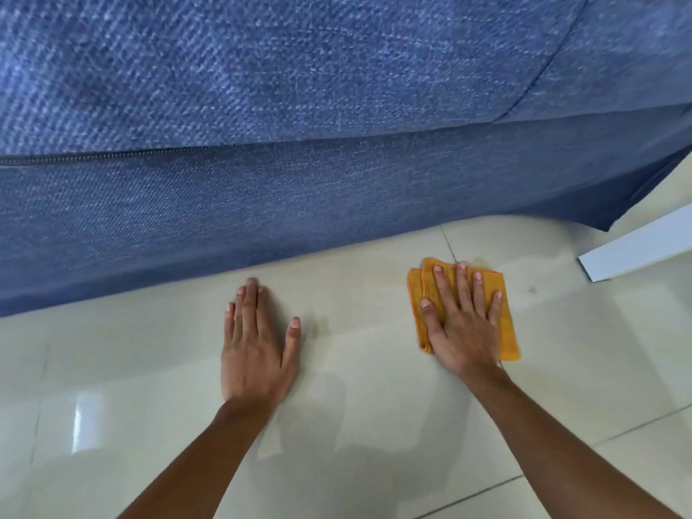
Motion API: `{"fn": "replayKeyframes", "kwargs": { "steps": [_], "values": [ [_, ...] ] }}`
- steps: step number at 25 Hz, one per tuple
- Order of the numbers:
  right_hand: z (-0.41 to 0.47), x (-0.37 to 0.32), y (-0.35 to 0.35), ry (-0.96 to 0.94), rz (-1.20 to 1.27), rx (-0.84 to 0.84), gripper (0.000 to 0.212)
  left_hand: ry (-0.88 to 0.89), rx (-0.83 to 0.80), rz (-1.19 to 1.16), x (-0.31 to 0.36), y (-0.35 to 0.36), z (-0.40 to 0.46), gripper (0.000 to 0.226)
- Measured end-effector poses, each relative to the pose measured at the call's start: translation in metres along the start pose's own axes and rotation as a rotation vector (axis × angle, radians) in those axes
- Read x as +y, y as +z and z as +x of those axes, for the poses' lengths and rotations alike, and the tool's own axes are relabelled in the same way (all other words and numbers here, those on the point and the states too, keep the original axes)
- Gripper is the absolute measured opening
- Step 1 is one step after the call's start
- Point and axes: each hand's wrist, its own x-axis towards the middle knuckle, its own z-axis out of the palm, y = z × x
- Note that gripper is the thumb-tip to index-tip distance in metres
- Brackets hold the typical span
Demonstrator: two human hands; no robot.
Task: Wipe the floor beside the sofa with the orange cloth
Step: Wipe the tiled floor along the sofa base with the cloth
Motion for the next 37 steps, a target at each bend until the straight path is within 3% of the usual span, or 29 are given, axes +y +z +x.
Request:
{"fn": "replayKeyframes", "kwargs": {
  "steps": [15,23,30,37],
  "values": [
    [0.033,-0.141,-0.01,-0.159,0.06,-0.078,0.067,-0.029,0.074,-0.207,-0.009,-0.016,0.005,0.071],
    [-0.02,-0.188,0.0,-0.447,0.145,-0.017,0.066,-0.129,0.154,-0.277,-0.02,-0.024,0.012,0.072],
    [-0.065,-0.133,0.003,-0.574,0.089,-0.024,0.064,-0.093,0.122,-0.265,-0.004,-0.014,0.011,0.072],
    [-0.077,-0.035,0.002,-0.311,0.048,-0.05,0.067,0.111,-0.011,-0.161,0.046,0.004,0.007,0.076]
  ]
}}
